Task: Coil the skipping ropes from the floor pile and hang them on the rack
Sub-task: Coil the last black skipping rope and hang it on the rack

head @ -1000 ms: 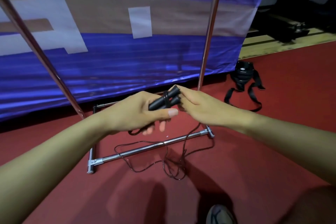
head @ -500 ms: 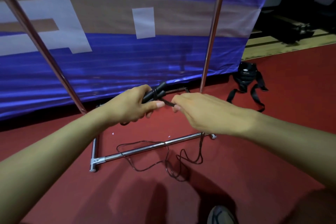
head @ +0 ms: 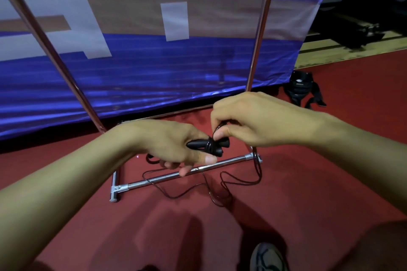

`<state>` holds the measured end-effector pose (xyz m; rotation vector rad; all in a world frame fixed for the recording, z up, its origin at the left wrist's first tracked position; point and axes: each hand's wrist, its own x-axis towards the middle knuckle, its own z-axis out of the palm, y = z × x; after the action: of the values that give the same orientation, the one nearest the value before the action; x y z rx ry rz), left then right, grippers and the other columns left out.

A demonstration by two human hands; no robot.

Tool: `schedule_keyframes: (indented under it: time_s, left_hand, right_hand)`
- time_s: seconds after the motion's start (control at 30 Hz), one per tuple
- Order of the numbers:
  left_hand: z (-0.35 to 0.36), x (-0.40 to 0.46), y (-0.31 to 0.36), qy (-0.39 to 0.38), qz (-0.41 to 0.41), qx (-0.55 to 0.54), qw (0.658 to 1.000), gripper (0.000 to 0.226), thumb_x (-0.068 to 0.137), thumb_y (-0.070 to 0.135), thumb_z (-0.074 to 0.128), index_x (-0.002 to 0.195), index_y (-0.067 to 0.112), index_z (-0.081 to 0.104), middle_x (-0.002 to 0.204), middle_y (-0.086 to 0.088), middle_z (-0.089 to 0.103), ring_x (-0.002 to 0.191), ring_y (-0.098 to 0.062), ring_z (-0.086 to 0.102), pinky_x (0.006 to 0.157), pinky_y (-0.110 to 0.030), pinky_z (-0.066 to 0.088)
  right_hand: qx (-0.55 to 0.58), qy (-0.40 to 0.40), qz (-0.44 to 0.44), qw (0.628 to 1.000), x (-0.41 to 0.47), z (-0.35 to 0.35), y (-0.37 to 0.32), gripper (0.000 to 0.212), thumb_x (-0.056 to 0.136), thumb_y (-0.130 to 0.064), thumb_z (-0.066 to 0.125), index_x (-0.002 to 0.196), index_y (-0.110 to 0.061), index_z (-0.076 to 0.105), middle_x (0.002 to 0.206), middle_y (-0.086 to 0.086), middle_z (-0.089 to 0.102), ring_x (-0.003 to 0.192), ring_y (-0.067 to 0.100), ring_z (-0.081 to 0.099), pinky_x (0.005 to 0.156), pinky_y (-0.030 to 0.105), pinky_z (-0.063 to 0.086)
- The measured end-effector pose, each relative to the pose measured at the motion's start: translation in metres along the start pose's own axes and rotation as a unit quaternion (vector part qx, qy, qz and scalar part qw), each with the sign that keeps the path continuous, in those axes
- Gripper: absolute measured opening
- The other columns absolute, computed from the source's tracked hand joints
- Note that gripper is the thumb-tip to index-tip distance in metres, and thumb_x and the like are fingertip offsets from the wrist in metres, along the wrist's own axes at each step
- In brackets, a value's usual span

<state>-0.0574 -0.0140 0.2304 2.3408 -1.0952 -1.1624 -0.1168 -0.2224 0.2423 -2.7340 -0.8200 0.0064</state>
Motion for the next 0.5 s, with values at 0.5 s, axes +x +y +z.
schedule_keyframes:
  time_s: [0.5]
  left_hand:
    - [0.0,-0.01,0.014,-0.051,0.023,-0.036,0.998,0.043,0.101,0.05,0.054,0.097,0.015,0.078,0.061,0.008,0.071,0.045,-0.011,0.043,0.057,-0.028,0.043]
  right_hand:
    - [0.154,0.016,0.006,0.988,0.012,0.009,0.004,0.013,0.095,-0.041,0.066,0.09,-0.03,0.067,0.084,-0.005,0.071,0.073,0.03,0.065,0.069,0.047,0.051]
